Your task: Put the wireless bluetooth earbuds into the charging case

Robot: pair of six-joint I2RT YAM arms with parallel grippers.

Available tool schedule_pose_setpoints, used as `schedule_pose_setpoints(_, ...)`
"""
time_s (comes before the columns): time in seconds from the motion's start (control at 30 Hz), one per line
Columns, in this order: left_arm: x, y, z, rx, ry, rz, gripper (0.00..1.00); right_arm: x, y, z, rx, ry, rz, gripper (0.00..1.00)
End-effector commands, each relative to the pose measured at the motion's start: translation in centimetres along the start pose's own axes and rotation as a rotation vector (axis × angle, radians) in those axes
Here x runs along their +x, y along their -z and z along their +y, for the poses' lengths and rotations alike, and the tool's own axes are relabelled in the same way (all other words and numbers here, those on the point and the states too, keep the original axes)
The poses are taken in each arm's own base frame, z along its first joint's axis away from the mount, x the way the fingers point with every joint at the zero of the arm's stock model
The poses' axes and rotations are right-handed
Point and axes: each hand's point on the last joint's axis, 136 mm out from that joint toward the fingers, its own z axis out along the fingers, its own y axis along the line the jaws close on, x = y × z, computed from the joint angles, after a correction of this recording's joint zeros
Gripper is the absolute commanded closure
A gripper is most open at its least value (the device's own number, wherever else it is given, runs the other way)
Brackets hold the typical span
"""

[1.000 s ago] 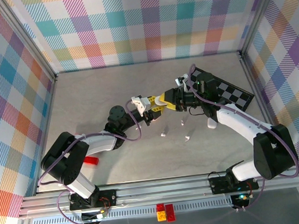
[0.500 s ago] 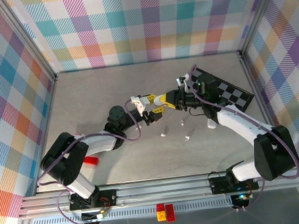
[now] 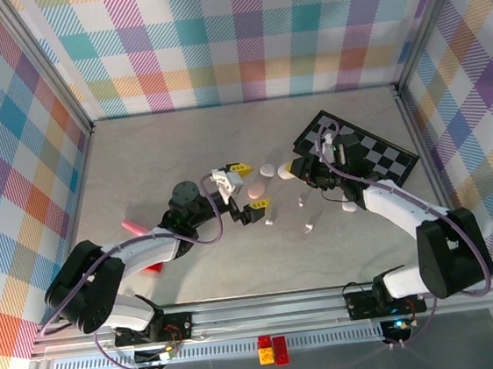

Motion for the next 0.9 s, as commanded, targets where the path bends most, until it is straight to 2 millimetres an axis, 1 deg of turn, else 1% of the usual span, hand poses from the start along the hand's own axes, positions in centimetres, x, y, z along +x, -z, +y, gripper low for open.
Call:
schedule_pose_setpoints(0.0,1.7,1.0,0.0,-0.014,0.018,0.097,0.00,-1.7,-0.7,-3.3,0.091,-0.008,-0.059,0.89)
schedule_pose_setpoints(0.1,2.6,1.4,0.4,-0.039,0.019,0.172,0.00,-2.3,-2.0,-5.0,0.125,-0.034,-0.055,0.89)
schedule_pose_setpoints(0.17,3.4,1.6,0.2,-0.030,0.014,0.225,0.00,-2.4,-3.0,-6.0,0.143,-0.054,-0.040,0.88)
schedule_pose_setpoints(0.27,4.1,1.7,0.1,-0.015,0.009,0.289,0.00,-2.3,-4.3,-6.9,0.151,-0.072,-0.013,0.87)
schedule_pose_setpoints(0.53,4.7,1.6,0.5,-0.030,0.015,0.326,0.00,-1.9,-6.2,-9.7,0.215,-0.092,0.024,0.85)
schedule_pose_setpoints(0.67,4.5,1.6,0.6,-0.033,0.011,0.322,0.00,-1.7,-6.6,-10.5,0.238,-0.102,0.039,0.80)
schedule_pose_setpoints(0.73,4.4,1.6,0.7,-0.038,0.007,0.322,0.00,-1.8,-6.6,-10.6,0.243,-0.098,0.037,0.76)
schedule_pose_setpoints(0.8,4.6,1.6,0.6,-0.033,-0.001,0.331,0.00,-1.8,-6.4,-10.6,0.257,-0.089,0.035,0.70)
schedule_pose_setpoints(0.87,4.6,1.7,0.8,-0.046,-0.001,0.339,0.00,-2.3,-5.9,-10.3,0.272,-0.063,0.022,0.60)
